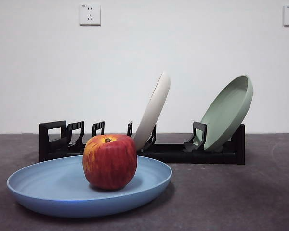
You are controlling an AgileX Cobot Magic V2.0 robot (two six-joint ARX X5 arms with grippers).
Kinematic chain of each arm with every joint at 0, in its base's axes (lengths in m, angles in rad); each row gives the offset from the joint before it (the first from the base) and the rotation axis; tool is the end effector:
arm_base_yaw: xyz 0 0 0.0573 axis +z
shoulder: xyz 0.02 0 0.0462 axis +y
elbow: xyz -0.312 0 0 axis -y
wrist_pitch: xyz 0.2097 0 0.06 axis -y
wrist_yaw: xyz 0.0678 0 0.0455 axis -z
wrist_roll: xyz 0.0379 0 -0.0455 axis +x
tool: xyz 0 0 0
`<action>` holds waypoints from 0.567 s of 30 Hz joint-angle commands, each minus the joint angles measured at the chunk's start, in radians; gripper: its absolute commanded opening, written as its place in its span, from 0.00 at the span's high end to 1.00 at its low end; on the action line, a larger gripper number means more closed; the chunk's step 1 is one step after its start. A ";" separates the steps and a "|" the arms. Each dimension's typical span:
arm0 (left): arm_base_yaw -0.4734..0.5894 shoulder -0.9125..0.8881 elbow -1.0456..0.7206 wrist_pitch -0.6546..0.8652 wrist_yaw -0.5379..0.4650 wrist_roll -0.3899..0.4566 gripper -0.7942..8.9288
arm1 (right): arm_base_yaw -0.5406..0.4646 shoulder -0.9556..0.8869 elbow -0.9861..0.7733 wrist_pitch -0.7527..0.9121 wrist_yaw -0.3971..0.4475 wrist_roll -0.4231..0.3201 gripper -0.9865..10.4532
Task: Take the blue plate from the plate rack,put the plate on the table,take the apple from the table,put the apple in the plate
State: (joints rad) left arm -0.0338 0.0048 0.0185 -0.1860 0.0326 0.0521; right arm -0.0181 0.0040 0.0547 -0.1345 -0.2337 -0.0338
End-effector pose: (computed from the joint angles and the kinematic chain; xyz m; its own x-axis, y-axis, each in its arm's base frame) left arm 0.0209 -0.0019 0.1497 0.9830 -0.0659 -0.1714 0.0747 0.9962 0.0457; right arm 0.0189 0.0084 0.1665 0.9734 0.2140 -0.0814 -0.2158 0.9763 -0.0143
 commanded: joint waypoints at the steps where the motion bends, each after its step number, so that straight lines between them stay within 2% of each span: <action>1: 0.002 -0.003 -0.015 0.005 -0.003 -0.003 0.92 | 0.014 -0.003 -0.022 0.013 -0.003 0.010 0.91; 9: 0.002 -0.003 -0.015 0.005 -0.003 -0.003 0.92 | 0.061 -0.003 -0.049 -0.032 -0.004 0.019 0.91; 17: 0.002 -0.003 -0.015 0.006 -0.003 -0.003 0.92 | 0.061 -0.003 -0.049 -0.033 -0.003 0.017 0.91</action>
State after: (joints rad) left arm -0.0338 0.0048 0.0185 -0.1860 0.0326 0.0521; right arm 0.0410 0.0040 0.0189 -0.1581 -0.2359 -0.0235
